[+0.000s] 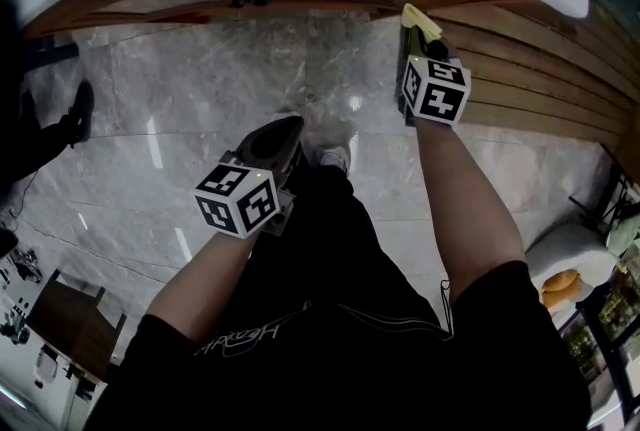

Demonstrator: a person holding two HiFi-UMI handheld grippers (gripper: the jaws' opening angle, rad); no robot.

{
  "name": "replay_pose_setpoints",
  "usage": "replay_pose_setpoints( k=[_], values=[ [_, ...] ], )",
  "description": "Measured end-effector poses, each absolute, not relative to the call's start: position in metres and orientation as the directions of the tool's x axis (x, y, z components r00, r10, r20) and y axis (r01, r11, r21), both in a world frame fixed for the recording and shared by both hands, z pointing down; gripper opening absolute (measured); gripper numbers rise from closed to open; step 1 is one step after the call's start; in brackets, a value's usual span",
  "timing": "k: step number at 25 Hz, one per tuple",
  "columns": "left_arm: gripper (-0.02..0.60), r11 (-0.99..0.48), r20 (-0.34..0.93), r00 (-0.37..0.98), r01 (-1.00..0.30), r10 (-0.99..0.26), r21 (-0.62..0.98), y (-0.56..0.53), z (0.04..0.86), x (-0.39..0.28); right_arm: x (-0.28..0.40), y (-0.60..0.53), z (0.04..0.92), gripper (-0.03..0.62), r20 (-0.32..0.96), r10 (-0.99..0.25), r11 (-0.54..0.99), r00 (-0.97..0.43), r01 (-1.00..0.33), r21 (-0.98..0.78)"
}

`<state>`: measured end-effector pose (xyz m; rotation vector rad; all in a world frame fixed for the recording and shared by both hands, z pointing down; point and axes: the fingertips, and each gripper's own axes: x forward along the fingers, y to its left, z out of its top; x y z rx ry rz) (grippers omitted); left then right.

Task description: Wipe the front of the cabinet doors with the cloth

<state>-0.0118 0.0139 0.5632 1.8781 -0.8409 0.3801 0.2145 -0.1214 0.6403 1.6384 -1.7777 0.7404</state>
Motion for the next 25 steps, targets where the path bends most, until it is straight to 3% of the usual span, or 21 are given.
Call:
replay_pose_setpoints(
  k=[6,12,18,25],
  values=[
    [0.006,-0.272,0.584,0.712,-0.694,-0.389,0.666,0.009,0.555,0.0,0.232,-0.115,0.634,0.04,0.746,-0.664,0.066,-0.049,-0.998,-0.007],
    [0.006,-0.286,0.563,0.712,-0.692,-0.42,0.662,0.007,0.529,0.01,0.226,-0.094,0.595,0.04,0.73,-0.673,0.146,-0.116,-0.989,-0.023],
    [0.006,-0.341,0.51,0.732,-0.67,-0.451,0.66,0.021,0.454,0.01,0.189,-0.039,0.496,0.04,0.691,-0.634,0.317,-0.348,-0.931,-0.179],
    [0.006,-0.539,0.395,0.782,-0.621,-0.483,0.569,0.027,0.333,-0.006,0.13,0.016,0.331,0.04,0.578,-0.508,0.613,-0.639,-0.739,-0.279]
  ],
)
